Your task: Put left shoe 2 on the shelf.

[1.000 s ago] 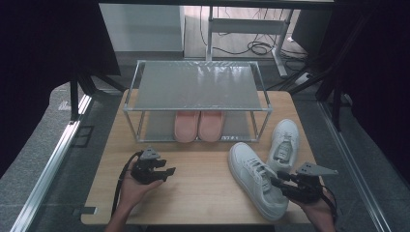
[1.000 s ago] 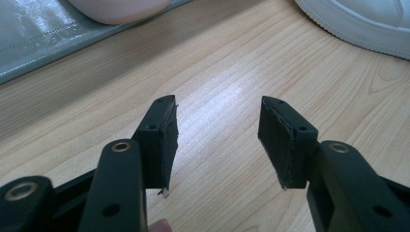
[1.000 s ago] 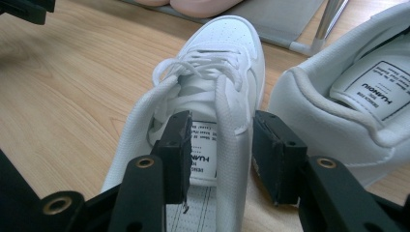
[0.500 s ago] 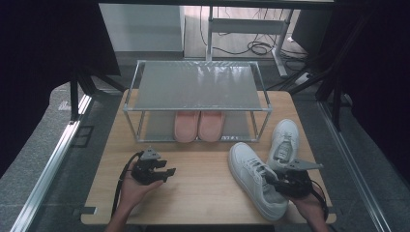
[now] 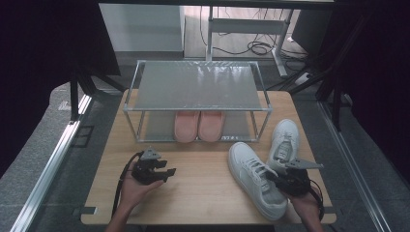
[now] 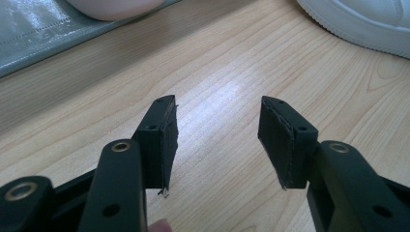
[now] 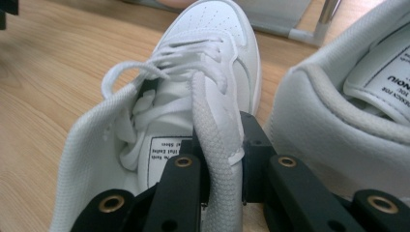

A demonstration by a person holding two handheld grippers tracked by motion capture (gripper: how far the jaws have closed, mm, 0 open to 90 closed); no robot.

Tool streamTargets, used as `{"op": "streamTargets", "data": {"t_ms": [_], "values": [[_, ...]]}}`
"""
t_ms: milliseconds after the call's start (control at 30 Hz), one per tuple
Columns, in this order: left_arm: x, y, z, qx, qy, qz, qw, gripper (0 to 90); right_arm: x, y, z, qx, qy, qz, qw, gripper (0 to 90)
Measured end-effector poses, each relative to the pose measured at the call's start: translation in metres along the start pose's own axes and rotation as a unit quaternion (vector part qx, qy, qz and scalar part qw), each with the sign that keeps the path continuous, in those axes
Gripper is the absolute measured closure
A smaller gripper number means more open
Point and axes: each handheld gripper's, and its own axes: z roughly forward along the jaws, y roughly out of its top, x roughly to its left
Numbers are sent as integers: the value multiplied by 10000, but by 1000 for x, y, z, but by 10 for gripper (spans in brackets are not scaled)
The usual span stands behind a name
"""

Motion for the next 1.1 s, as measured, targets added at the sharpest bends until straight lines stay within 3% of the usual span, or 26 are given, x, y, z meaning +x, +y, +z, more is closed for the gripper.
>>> {"op": "streamTargets", "data": {"t_ms": [433,833,1100], "values": [[1,-1,-1,-20,-4,-35,10000,495,0,0,-11,-533,477,409,9966,818],[1,-1,-3,-52,-11,-49,10000,496,0,6,-24,-1220,936,796,9849,818],[1,-1,-2,-41,-7,-50,10000,495,2,10,-27,-1395,1008,849,9814,818]]}}
